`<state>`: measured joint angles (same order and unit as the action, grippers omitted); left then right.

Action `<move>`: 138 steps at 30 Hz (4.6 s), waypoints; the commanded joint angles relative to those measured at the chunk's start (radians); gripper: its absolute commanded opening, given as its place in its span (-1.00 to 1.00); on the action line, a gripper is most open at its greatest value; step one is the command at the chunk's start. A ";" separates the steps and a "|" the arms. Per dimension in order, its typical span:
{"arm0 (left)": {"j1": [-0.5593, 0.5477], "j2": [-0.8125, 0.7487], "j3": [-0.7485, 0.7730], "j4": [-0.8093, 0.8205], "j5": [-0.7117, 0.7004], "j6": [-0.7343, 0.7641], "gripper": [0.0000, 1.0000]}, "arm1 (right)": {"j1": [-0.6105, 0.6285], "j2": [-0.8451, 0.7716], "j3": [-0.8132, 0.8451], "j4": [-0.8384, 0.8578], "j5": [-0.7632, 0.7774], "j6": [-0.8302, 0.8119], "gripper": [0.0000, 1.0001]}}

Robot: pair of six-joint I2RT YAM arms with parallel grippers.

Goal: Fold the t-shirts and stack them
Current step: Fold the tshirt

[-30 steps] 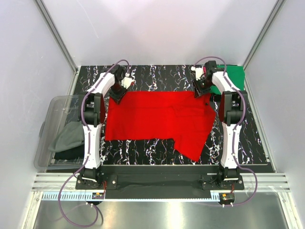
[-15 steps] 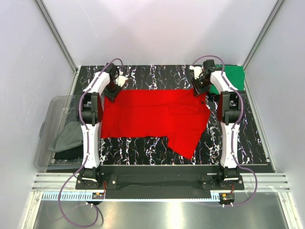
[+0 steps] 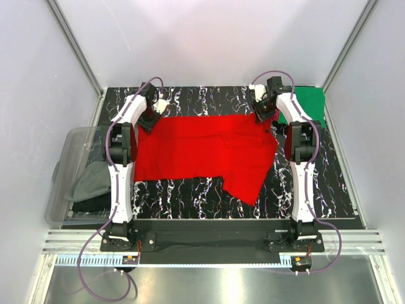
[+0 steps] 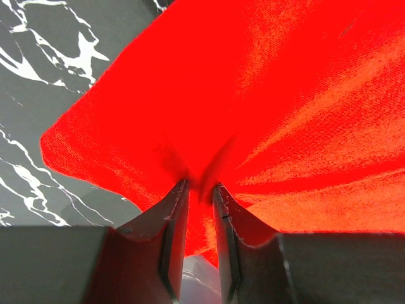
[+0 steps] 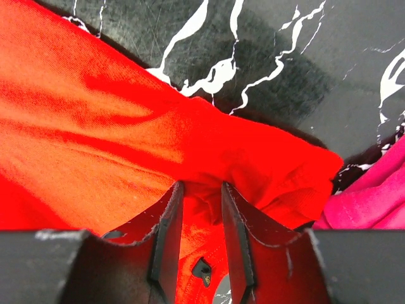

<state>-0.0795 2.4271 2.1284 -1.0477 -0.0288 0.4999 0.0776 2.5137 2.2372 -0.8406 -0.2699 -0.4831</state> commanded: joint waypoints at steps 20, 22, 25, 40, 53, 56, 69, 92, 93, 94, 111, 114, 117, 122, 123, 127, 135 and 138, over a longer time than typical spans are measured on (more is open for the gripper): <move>-0.210 -0.491 -0.139 -0.009 0.107 -0.046 0.56 | 0.004 -0.435 -0.246 0.038 -0.135 -0.060 -0.22; -0.210 -0.503 -0.241 -0.012 0.124 -0.041 0.54 | 0.014 -0.473 -0.362 0.063 -0.132 -0.049 -0.22; -0.210 -0.519 -0.378 -0.014 0.141 -0.015 0.33 | 0.022 -0.544 -0.497 0.101 -0.121 -0.040 -0.22; -0.161 -0.496 -0.673 0.089 0.191 -0.050 0.19 | 0.017 -0.595 -0.860 0.181 0.000 -0.120 -0.24; -0.154 -0.435 -0.728 0.115 0.202 -0.057 0.18 | -0.058 -0.589 -0.962 0.204 0.070 -0.164 -0.24; -0.155 -0.430 -0.726 0.120 0.210 -0.063 0.18 | -0.065 -0.599 -0.979 0.204 0.075 -0.167 -0.24; -0.181 -0.477 -0.759 0.129 0.221 -0.081 0.17 | -0.067 -0.674 -1.067 0.209 0.074 -0.164 -0.24; -0.034 -0.643 -0.419 -0.084 0.500 -0.284 0.97 | -0.012 -1.361 -1.427 0.104 -0.333 -0.860 -0.23; -0.034 -0.642 -0.435 -0.092 0.485 -0.264 0.91 | -0.003 -1.406 -1.459 0.098 -0.347 -0.941 -0.23; -0.049 -0.643 -0.461 -0.092 0.401 -0.211 0.80 | 0.019 -1.430 -1.525 0.086 -0.348 -0.987 -0.23; -0.057 -0.646 -0.702 0.031 -0.016 0.071 0.43 | 0.181 -1.422 -1.634 0.022 -0.454 -1.236 -0.21; -0.057 -0.626 -0.674 0.026 0.006 0.055 0.43 | 0.197 -1.380 -1.604 -0.061 -0.446 -1.284 -0.21; -0.057 -0.614 -0.656 0.022 0.006 0.060 0.43 | 0.198 -1.356 -1.588 -0.103 -0.427 -1.331 -0.21; -0.057 -0.611 -0.630 0.012 0.012 0.062 0.43 | 0.200 -1.322 -1.584 -0.163 -0.402 -1.387 -0.21; -0.059 -0.611 -0.625 0.009 0.021 0.055 0.44 | 0.200 -1.320 -1.584 -0.169 -0.402 -1.393 -0.21; -0.065 -0.614 -0.610 -0.003 0.023 0.051 0.44 | 0.205 -1.296 -1.584 -0.176 -0.391 -1.420 -0.20; -0.080 -0.612 -0.633 -0.005 0.023 0.052 0.44 | 0.220 -1.271 -1.607 -0.144 -0.384 -1.451 -0.18; -0.082 -0.611 -0.636 -0.005 0.023 0.049 0.44 | 0.226 -1.257 -1.619 -0.126 -0.379 -1.450 -0.17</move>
<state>-0.1593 1.8172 1.4734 -1.0660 0.0257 0.5419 0.2890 1.2446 0.6186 -0.9855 -0.6498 -1.8996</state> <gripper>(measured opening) 0.721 0.412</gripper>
